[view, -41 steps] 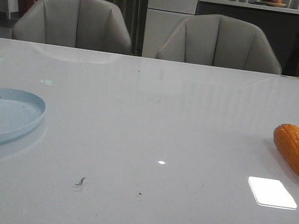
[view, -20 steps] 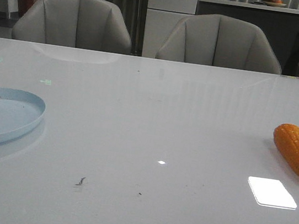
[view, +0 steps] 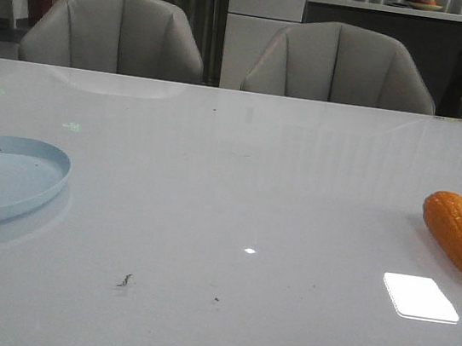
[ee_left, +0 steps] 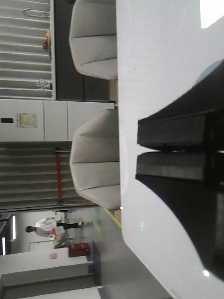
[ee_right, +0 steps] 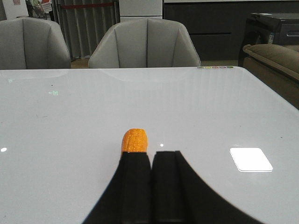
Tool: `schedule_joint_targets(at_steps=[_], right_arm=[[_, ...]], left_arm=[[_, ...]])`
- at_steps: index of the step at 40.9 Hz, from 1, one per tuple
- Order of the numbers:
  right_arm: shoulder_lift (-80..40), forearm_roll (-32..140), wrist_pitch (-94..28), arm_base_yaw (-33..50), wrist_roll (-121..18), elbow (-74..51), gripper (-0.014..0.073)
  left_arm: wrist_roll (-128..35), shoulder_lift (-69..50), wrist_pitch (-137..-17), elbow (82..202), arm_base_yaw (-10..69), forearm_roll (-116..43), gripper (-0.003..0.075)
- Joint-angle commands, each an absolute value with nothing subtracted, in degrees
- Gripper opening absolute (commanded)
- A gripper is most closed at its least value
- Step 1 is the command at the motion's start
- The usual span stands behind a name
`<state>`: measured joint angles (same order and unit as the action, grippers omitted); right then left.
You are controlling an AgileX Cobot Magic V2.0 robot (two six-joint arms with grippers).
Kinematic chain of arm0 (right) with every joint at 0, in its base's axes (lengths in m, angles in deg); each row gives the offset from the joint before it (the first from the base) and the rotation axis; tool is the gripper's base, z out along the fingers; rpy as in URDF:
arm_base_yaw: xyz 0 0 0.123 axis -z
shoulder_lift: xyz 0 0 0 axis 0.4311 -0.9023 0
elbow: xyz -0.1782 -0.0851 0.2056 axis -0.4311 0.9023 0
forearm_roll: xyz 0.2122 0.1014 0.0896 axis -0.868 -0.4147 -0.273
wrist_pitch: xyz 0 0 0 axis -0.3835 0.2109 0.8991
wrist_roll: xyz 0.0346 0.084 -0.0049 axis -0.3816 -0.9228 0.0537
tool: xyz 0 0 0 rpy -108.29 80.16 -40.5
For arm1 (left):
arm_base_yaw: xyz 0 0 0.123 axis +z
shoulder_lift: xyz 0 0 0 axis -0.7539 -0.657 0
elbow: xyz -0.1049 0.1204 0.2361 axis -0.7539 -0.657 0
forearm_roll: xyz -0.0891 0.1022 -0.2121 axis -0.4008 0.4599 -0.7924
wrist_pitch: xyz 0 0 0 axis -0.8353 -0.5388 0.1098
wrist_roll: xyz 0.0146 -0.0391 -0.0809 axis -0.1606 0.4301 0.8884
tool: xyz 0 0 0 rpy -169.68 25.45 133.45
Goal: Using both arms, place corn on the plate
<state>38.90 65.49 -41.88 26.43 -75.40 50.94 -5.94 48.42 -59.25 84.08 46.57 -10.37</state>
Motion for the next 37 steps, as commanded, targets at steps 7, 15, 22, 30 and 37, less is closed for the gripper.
schedule_joint_targets(at_steps=[7,15,22,30,37], right_arm=[[40.2,62.7,-58.6,26.6,-76.1,45.0,0.0057],[33.1,62.8,-47.3,26.6,-76.1,26.7,0.0057],[20.5,62.8,-47.6,26.6,-76.1,18.2,0.0057],[7.9,62.7,-46.6,26.6,-76.1,17.5,0.0057],[-0.5,62.7,-36.3,26.6,-76.1,17.5,0.0057]], left_arm=[[-5.4,48.9,-51.2,90.5,46.6,-10.4,0.0099],[-5.4,40.6,-56.4,106.3,46.6,-7.8,0.0099],[-5.4,26.2,-56.6,117.2,46.6,-7.8,0.0099],[-5.4,11.5,-55.3,119.5,46.6,-8.8,0.0099],[-5.4,1.7,-59.4,119.5,46.6,-9.4,0.0099]])
